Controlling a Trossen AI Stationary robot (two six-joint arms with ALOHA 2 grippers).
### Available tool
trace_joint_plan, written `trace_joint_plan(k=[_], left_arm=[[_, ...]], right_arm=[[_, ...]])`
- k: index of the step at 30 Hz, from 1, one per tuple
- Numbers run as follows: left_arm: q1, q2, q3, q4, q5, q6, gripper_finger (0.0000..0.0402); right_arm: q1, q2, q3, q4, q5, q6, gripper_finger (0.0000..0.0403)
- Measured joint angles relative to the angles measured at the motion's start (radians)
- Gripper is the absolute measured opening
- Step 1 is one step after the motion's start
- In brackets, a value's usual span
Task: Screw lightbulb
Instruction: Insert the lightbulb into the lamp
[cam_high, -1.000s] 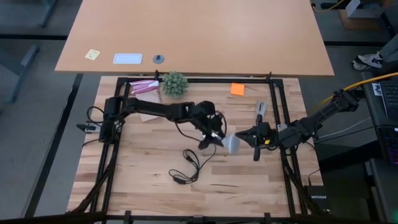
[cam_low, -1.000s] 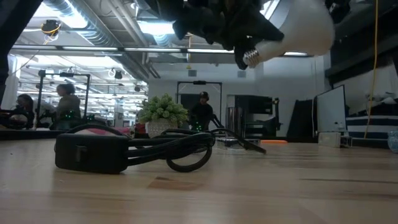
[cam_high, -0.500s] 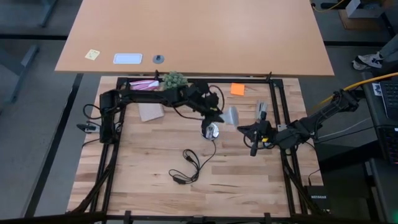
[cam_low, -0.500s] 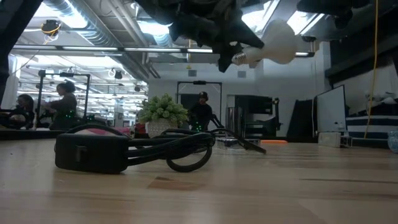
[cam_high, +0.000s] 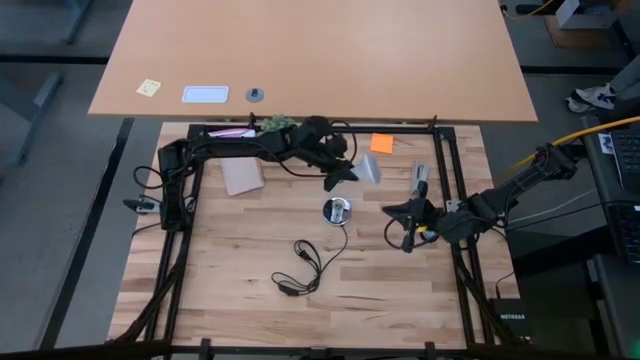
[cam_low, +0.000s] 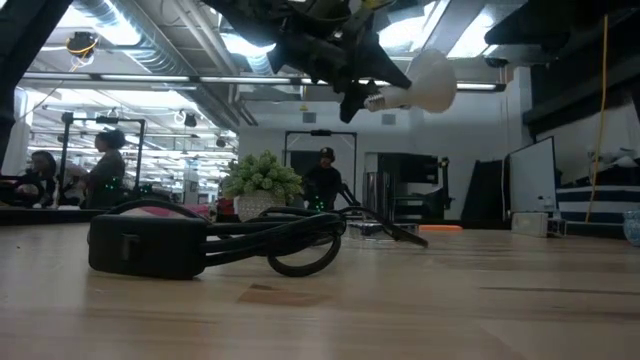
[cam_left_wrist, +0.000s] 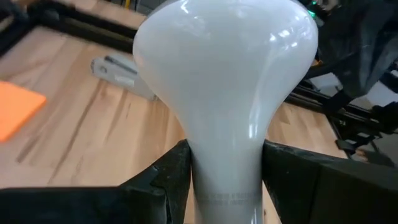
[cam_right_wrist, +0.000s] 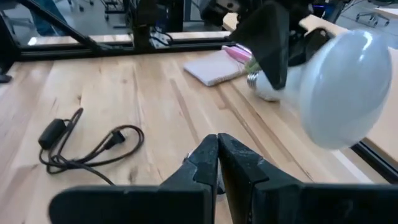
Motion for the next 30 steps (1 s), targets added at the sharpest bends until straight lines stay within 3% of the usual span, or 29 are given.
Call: trace_joint_plan(k=[6,15,25,30], left_arm=[[-0.007,0.000,0.000,0.046,0.000,0.055,0.0157],[0.003,-0.049,0.000,0.041,0.001,0.022,0.0157],[-0.005,-0.170,0.000,0.007,0.002,0.023,0.0157],[-0.022,-0.202,0.000,-0.085,0.001,0.019,0.0157]], right_arm=[[-0.001,0.000,0.000,-0.004,0.007,0.000,0.0024],[-0.001,-0.098,0.000,-0.042,0.115,-0.029,0.0024],[-0.001,-0.252,0.000,-0.122,0.097,-0.027,0.0024],[-0.001,-0.259,0.000,-0.122,0.015,-0.010,0.0024]])
